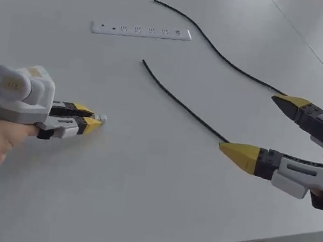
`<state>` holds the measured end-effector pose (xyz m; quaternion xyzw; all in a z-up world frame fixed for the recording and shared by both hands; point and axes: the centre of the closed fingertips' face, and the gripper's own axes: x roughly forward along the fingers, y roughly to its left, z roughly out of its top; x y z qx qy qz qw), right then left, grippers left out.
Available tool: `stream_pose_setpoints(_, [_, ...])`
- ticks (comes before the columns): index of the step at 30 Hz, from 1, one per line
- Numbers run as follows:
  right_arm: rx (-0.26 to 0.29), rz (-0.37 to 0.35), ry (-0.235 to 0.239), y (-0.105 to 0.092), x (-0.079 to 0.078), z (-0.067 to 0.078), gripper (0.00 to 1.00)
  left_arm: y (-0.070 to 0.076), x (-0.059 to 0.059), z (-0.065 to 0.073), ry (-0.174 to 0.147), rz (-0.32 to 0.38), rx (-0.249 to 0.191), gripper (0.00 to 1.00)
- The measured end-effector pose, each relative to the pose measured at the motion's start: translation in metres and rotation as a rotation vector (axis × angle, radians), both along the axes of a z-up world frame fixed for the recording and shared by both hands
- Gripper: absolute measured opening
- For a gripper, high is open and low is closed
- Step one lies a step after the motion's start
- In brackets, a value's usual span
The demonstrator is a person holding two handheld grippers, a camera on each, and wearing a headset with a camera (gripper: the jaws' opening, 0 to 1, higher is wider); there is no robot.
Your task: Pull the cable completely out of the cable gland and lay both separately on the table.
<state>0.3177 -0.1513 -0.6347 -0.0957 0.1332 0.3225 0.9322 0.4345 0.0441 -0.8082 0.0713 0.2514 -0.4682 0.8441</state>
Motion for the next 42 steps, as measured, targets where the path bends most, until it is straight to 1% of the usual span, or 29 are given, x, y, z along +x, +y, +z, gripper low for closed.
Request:
stream_pose_setpoints(3, [-0.004,0.002,0.001,0.001,0.001,-0.001,0.77,0.001,-0.002,0.005,-0.022,-0.007,0.007,0.17])
stream_pose_setpoints(6, [0.001,0.006,0.003,0.004,0.001,-0.002,0.76,0.005,-0.001,0.013,-0.043,0.005,-0.003,0.19])
stream_pose_setpoints(9, [-0.001,0.012,0.006,0.006,0.001,-0.004,0.76,0.009,0.002,0.023,-0.063,0.023,-0.022,0.23])
stream_pose_setpoints(12, [0.003,0.02,0.0,0.009,0.001,-0.003,0.76,0.016,0.005,0.036,-0.089,0.048,-0.036,0.28])
stream_pose_setpoints(14, [0.004,0.024,-0.004,0.01,0.001,-0.002,0.76,0.02,0.003,0.051,-0.116,0.056,-0.063,0.27])
stream_pose_setpoints(15, [0.005,0.026,-0.006,0.011,0.001,-0.001,0.76,0.022,0.002,0.059,-0.129,0.06,-0.076,0.29])
stream_pose_setpoints(18, [0.011,0.031,-0.005,0.013,0.001,-0.002,0.75,0.028,-0.006,0.093,-0.188,0.079,-0.152,0.34])
stream_pose_setpoints(20, [0.018,0.037,-0.002,0.015,0.0,-0.003,0.75,0.04,-0.022,0.119,-0.224,0.08,-0.17,0.42])
stream_pose_setpoints(22, [0.018,0.041,-0.003,0.016,-0.001,-0.003,0.75,0.047,-0.032,0.13,-0.238,0.082,-0.178,0.43])
stream_pose_setpoints(24, [0.019,0.046,-0.004,0.017,-0.002,-0.002,0.75,0.054,-0.043,0.142,-0.251,0.085,-0.186,0.46])
stream_pose_setpoints(26, [0.022,0.049,-0.007,0.018,-0.003,-0.001,0.75,0.069,-0.064,0.157,-0.275,0.1,-0.182,0.48])
stream_pose_setpoints(29, [0.031,0.052,-0.016,0.018,-0.004,0.002,0.74,0.087,-0.082,0.166,-0.298,0.145,-0.178,0.5])
stream_pose_setpoints(32, [0.045,0.046,-0.014,0.017,-0.004,0.002,0.75,0.103,-0.098,0.163,-0.296,0.185,-0.158,0.54])
stream_pose_setpoints(35, [0.048,0.048,-0.019,0.015,-0.006,0.001,0.74,0.117,-0.117,0.159,-0.285,0.221,-0.136,0.54])
stream_pose_setpoints(37, [0.069,0.061,-0.017,0.016,-0.008,0.001,0.75,0.122,-0.127,0.157,-0.281,0.23,-0.129,0.55])
stream_pose_setpoints(38, [0.065,0.062,-0.025,0.016,-0.008,0.001,0.74,0.127,-0.132,0.155,-0.28,0.24,-0.115,0.56])
stream_pose_setpoints(40, [0.069,0.076,-0.028,0.018,-0.01,0.001,0.74,0.133,-0.141,0.154,-0.271,0.266,-0.122,0.56])
stream_pose_setpoints(41, [0.057,0.068,-0.025,0.016,-0.009,-0.001,0.74,0.134,-0.145,0.154,-0.274,0.271,-0.114,0.57])
stream_pose_setpoints(42, [0.06,0.072,-0.024,0.017,-0.009,-0.001,0.74,0.138,-0.148,0.152,-0.273,0.279,-0.114,0.57])
